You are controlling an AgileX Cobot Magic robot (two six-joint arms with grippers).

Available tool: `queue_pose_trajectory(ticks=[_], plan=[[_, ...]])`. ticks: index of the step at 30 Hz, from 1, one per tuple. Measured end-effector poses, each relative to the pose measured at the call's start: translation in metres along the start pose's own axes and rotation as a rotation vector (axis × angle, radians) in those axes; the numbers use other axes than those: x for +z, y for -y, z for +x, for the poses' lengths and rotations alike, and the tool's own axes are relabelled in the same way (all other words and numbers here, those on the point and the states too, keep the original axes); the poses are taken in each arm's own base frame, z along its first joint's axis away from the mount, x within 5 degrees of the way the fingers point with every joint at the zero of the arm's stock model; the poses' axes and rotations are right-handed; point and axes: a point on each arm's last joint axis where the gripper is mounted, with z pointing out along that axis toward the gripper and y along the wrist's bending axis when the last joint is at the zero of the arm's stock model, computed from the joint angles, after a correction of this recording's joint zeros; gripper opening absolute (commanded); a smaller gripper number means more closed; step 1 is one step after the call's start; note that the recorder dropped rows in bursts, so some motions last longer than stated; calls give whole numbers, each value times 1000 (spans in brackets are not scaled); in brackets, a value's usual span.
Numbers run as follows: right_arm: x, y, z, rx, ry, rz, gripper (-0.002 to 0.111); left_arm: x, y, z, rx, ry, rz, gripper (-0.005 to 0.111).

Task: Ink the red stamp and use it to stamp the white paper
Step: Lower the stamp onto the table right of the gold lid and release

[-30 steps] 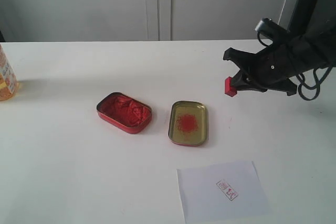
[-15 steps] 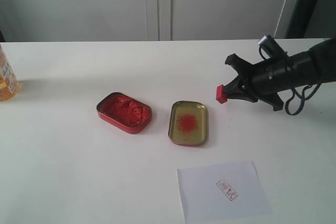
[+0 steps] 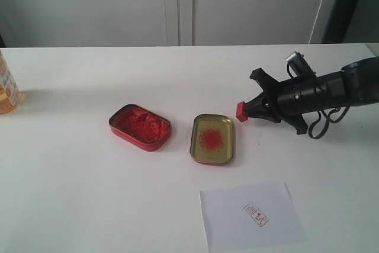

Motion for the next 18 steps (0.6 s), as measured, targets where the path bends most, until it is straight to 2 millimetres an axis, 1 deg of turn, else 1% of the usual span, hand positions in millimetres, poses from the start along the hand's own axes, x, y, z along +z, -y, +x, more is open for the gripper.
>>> queue_pose_trajectory(ticks=[14,16,18], plan=[[0,2,-3,8,30,27,0,0,0,0,0,0,0,0],[0,2,-3,8,30,27,2,0,0,0,0,0,0,0],[0,2,-3,9,30,27,6,0,0,0,0,0,0,0]])
